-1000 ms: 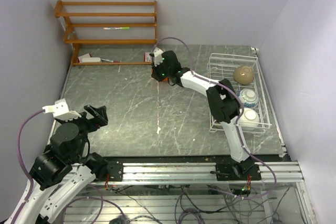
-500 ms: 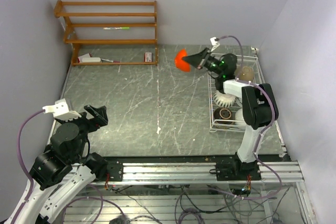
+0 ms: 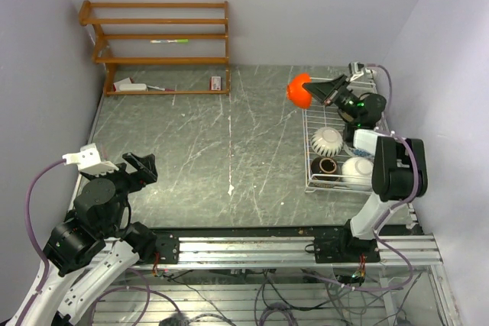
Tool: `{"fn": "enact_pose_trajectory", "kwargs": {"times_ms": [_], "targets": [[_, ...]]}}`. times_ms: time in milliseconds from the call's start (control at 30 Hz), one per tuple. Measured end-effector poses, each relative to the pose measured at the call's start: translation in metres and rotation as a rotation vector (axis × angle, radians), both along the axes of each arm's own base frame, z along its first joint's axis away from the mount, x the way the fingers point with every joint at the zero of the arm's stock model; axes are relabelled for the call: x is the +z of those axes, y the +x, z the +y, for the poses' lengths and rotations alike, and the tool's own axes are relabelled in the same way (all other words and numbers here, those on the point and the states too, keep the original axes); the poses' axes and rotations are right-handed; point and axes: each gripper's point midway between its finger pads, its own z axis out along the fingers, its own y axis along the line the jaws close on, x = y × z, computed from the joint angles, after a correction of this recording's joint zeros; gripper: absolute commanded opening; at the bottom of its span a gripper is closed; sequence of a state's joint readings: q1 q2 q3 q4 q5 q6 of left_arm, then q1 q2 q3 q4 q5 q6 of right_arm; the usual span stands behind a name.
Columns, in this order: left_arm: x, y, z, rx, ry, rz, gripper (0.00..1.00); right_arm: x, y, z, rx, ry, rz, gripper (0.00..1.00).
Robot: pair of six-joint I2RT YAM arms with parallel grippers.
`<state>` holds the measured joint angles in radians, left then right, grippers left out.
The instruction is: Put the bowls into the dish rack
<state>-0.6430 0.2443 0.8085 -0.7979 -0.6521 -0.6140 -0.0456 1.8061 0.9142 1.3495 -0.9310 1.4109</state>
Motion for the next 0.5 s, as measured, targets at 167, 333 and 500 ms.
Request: {"fn": "enact_pose_trajectory", "kwargs": {"times_ms": [167,333,500], "targets": [[0.0,0.0,0.0,0.0,-0.001,-0.001,0.99,0.01,-0.001,-0.029,-0.095,-0.048,-0.007,0.0],[0.0,0.0,0.0,-0.001,0.0,0.0,0.99,-0.021,0.004,-0.056,-0.146,-0.016,0.101,0.0],[0.0,0.0,0.0,-0.001,-0.001,-0.001,0.99,-0.054,0.016,-0.073,-0.178,0.024,0.216,0.0]]}}
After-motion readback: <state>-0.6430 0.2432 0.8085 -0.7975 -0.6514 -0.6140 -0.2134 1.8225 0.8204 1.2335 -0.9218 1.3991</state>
